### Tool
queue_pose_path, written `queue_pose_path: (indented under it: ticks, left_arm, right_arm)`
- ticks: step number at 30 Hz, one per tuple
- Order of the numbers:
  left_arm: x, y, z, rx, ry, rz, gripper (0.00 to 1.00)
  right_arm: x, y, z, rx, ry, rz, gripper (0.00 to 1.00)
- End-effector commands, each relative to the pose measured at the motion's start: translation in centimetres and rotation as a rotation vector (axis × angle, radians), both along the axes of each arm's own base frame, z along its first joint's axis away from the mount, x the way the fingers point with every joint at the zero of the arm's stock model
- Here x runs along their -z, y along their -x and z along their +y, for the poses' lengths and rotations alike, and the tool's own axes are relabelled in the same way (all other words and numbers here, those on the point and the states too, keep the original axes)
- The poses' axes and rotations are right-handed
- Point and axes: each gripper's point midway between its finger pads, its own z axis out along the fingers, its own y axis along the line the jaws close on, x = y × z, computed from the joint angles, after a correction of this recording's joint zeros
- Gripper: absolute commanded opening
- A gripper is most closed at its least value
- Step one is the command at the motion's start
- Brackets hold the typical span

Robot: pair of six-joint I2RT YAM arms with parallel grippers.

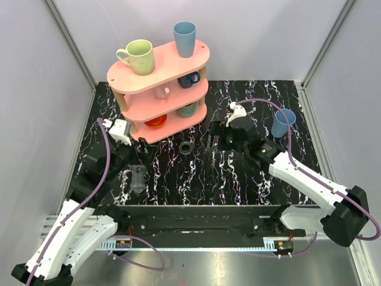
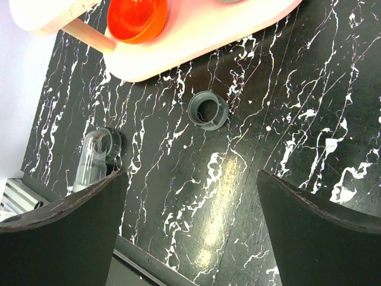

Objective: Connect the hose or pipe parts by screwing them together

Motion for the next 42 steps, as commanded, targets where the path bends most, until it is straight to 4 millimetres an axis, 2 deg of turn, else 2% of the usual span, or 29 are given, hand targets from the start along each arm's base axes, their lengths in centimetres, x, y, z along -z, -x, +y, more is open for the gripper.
queue_pose_path:
  ticks: [1, 3, 5, 6, 7, 8, 9, 10, 11, 12, 13, 14, 15, 16, 17, 18, 20, 21, 24, 27, 30, 34, 39, 42]
  left_arm:
    - [-0.8, -0.4, 0.9, -0.055, 0.000, -0.034, 0.99]
    - [-0.8, -0.5, 1.1, -0.071, -0.002, -0.037, 0.99]
    - [-0.9, -0.6, 1.6, -0.098, -0.007, -0.039, 0.99]
    - [-0.8, -0.6, 1.8, -0.108, -0.012, -0.037, 0.99]
    - [-0.9, -0.7, 2.2, -0.132, -0.015, -0.040, 0.99]
    - [-0.8, -0.8, 2.4, -0.144, -0.013, -0.039, 0.99]
    - [-0.8, -0.9, 2.5, -0.155, -0.014, -0.040, 0.99]
    - [-0.7, -1.0, 2.7, -0.164, -0.018, -0.034, 0.99]
    - [-0.7, -1.0, 2.7, -0.169, -0.020, -0.031, 0.99]
    - [-0.6, -1.0, 2.8, -0.173, -0.024, -0.026, 0.99]
    - [-0.6, -1.0, 3.1, -0.186, -0.028, -0.027, 0.99]
    - [-0.6, -1.0, 3.2, -0.193, -0.028, -0.028, 0.99]
    - [-0.6, -1.1, 3.3, -0.197, -0.030, -0.029, 0.99]
    - [-0.7, -1.1, 3.4, -0.204, -0.030, -0.034, 0.99]
    - [-0.6, -1.1, 3.5, -0.207, -0.030, -0.035, 0.99]
    - [-0.6, -1.1, 3.5, -0.210, -0.031, -0.035, 0.99]
    - [-0.5, -1.1, 3.6, -0.213, -0.034, -0.031, 0.99]
    - [-0.5, -1.1, 3.6, -0.213, -0.033, -0.031, 0.99]
    - [-0.4, -1.1, 3.7, -0.223, -0.036, -0.026, 0.99]
    - [-0.4, -1.3, 4.8, -0.285, -0.044, -0.023, 0.99]
    - [-0.5, -1.3, 5.3, -0.311, -0.042, -0.032, 0.99]
    - [-0.4, -1.3, 5.2, -0.306, -0.039, -0.028, 0.99]
    - [0.0, -1.5, 4.8, -0.293, -0.045, -0.012, 0.99]
    - [0.2, -1.6, 4.7, -0.290, -0.049, -0.005, 0.99]
  right_arm:
    - [-1.6, -1.0, 0.0, 0.048, -0.042, -0.058, 1.00]
    - [-0.7, -1.7, -0.1, 0.074, -0.019, -0.058, 1.00]
    - [-0.8, -3.0, -0.3, 0.118, 0.001, -0.083, 1.00]
    - [0.8, -3.8, 0.1, 0.125, 0.040, -0.066, 1.00]
    - [1.3, -4.8, -0.3, 0.165, 0.073, -0.072, 1.00]
    - [0.7, -5.8, 0.4, 0.171, 0.077, -0.089, 0.99]
    - [3.0, -6.7, 1.2, 0.155, 0.129, -0.063, 0.95]
    - [3.6, -7.4, 1.9, 0.126, 0.155, -0.069, 0.88]
    - [2.8, -8.5, 2.9, 0.124, 0.149, -0.085, 0.84]
    - [5.3, -9.4, 3.6, 0.118, 0.200, -0.047, 0.80]
    - [5.7, -10.2, 3.7, 0.148, 0.210, -0.041, 0.76]
    - [5.2, -11.3, 4.2, 0.172, 0.200, -0.051, 0.75]
    - [7.2, -11.9, 4.5, 0.187, 0.224, -0.023, 0.74]
    - [7.6, -12.6, 4.6, 0.216, 0.227, -0.017, 0.73]
    - [7.2, -13.3, 5.3, 0.222, 0.212, -0.025, 0.69]
    - [9.0, -13.7, 5.6, 0.231, 0.223, 0.007, 0.68]
    - [9.6, -14.4, 6.2, 0.246, 0.212, 0.019, 0.63]
    - [10.7, -14.5, 6.5, 0.248, 0.213, 0.042, 0.62]
    - [12.1, -14.3, 7.5, 0.220, 0.195, 0.082, 0.59]
    - [12.9, -13.7, 8.2, 0.163, 0.192, 0.108, 0.59]
    - [13.4, -12.1, 9.6, 0.031, 0.186, 0.139, 0.59]
    - [15.1, -10.6, 9.1, -0.008, 0.202, 0.186, 0.59]
    - [17.2, -9.6, 8.7, -0.037, 0.235, 0.224, 0.59]
    - [17.7, -9.2, 8.8, -0.058, 0.241, 0.232, 0.56]
